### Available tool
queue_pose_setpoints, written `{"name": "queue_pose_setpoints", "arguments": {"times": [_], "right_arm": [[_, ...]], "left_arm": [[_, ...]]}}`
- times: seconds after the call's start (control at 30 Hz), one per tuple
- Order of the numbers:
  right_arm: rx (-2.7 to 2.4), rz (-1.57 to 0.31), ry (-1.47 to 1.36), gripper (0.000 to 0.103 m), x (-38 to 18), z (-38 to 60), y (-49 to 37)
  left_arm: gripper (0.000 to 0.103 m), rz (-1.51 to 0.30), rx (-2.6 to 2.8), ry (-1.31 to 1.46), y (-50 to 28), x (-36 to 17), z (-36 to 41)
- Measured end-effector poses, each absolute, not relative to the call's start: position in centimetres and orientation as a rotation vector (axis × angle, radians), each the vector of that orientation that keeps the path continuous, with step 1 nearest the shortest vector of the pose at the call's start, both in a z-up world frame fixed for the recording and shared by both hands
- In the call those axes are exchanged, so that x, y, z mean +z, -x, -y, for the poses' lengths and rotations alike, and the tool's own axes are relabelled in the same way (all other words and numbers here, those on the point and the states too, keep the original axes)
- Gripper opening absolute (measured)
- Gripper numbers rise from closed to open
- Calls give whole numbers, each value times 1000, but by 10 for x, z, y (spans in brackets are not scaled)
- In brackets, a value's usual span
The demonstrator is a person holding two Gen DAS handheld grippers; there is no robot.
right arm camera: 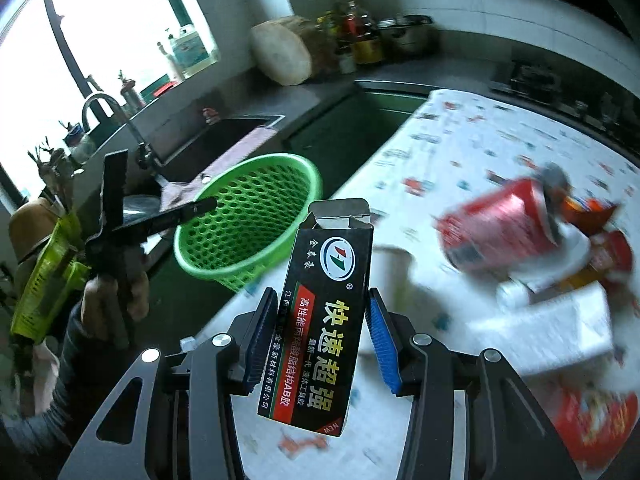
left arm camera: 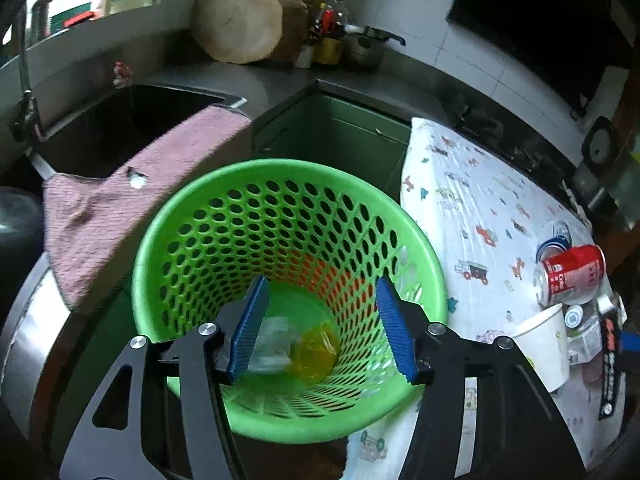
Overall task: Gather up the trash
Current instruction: 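Carry the foil and glue box to the green basket and release both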
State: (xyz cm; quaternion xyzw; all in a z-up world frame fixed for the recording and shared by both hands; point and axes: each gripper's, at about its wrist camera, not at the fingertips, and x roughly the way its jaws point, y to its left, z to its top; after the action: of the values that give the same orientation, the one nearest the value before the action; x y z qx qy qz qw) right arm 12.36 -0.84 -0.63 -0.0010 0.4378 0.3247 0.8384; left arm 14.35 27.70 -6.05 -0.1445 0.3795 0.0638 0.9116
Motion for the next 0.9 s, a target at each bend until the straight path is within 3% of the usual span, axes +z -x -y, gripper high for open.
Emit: {"name": "queue_pose_setpoints", "arguments": {"times": [0.37,0.73,0.87,0.9], "right_arm": [[792,-959,76,44,-17,-99,-163],[796,-983,18,46,-38,-164,-200],[809,-967,2,66,-36,-162,-201],[804,-955,11,66,-33,-160,-199]], "left_arm": [[70,-707,199,312,-89,-32,-294],[70,-712,225,329,-69,-35,-300],[70,-727,220,327,-69,-39,-296],[70,-729,216,326,-70,-40,-295]]}}
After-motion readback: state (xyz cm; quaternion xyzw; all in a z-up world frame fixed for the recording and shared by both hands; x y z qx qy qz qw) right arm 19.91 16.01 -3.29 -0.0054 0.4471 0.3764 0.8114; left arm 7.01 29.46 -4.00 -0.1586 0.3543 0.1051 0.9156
